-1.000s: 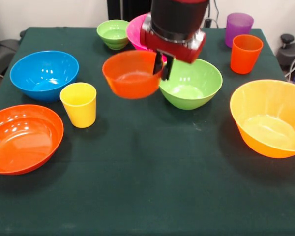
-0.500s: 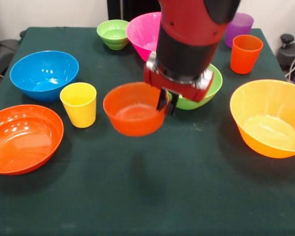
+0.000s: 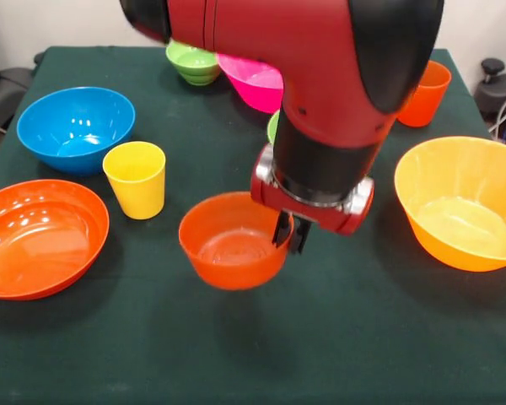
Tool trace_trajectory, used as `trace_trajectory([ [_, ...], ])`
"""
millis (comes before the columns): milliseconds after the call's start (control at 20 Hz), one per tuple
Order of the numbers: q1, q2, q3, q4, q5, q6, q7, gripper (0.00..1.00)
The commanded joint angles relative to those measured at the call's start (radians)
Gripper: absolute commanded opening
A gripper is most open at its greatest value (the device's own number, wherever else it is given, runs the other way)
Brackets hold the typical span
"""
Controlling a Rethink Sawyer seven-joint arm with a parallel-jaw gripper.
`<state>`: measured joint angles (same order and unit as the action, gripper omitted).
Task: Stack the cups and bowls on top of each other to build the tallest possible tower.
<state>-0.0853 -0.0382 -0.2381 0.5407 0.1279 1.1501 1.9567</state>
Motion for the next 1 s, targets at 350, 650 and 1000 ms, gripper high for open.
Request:
trace_trajectory([
  [350,-0.049,0.234,-0.046,-0.353,0.079,0.136,0.185,0.0],
  [650,-0.044,0.23,-0.1,-0.356,0.148,0.162,0.177,0.0],
  [1000,0.019,0.066,-0.067,-0.053,0.133,0.055,0.176,0.0],
])
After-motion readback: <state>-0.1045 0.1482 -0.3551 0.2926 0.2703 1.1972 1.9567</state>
